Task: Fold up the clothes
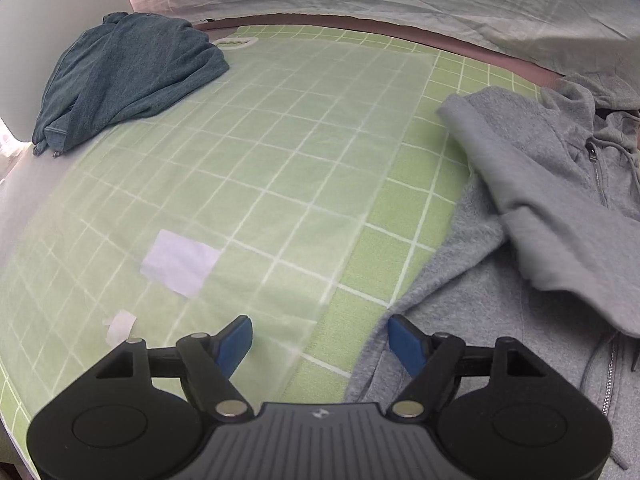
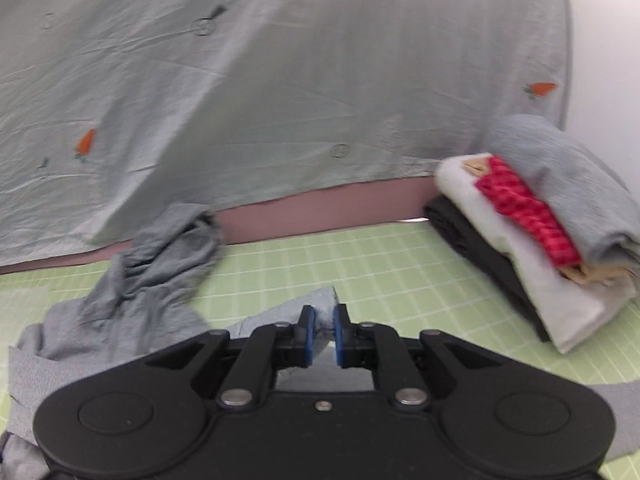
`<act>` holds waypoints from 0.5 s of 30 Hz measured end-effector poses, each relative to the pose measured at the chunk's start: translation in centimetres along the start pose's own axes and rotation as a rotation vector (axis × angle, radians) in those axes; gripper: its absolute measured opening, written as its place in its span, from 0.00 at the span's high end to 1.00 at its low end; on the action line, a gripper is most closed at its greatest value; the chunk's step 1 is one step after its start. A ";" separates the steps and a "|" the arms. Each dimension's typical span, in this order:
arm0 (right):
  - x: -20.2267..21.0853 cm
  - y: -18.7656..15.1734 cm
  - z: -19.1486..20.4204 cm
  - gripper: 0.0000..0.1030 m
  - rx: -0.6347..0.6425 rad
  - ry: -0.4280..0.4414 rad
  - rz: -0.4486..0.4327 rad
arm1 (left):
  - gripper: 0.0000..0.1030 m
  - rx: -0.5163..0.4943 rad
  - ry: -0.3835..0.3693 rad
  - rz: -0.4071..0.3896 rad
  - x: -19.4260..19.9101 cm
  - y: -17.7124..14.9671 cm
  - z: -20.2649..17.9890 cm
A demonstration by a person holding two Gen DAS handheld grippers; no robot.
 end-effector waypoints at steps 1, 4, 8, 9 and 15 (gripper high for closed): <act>-0.2 -0.2 -1.8 0.90 -0.015 -0.043 0.002 | 0.26 -0.003 0.006 0.003 -0.1 0.1 -0.1; -0.6 -0.7 -7.3 0.90 -0.061 -0.172 0.009 | 0.26 -0.035 0.024 -0.001 -0.1 0.3 -0.4; -0.9 -2.8 -9.5 0.90 -0.091 -0.222 0.047 | 0.27 -0.093 0.018 -0.010 0.1 1.0 -1.1; -1.0 -3.4 -9.7 0.90 -0.096 -0.225 0.058 | 0.27 -0.109 0.008 -0.020 0.2 1.4 -1.4; -1.5 -4.5 -9.1 0.90 -0.135 -0.236 0.081 | 0.27 -0.194 -0.098 -0.060 0.0 3.4 -4.8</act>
Point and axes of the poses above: each gripper's, at about its wrist camera, not at the fingertips, and x roughly against the way its jaws point, z to its left, y to its top, the point moved 9 cm from there along -x, roughly the way its jaws point, and after that the axes turned 10 degrees about -z, right-handed, at the moved point
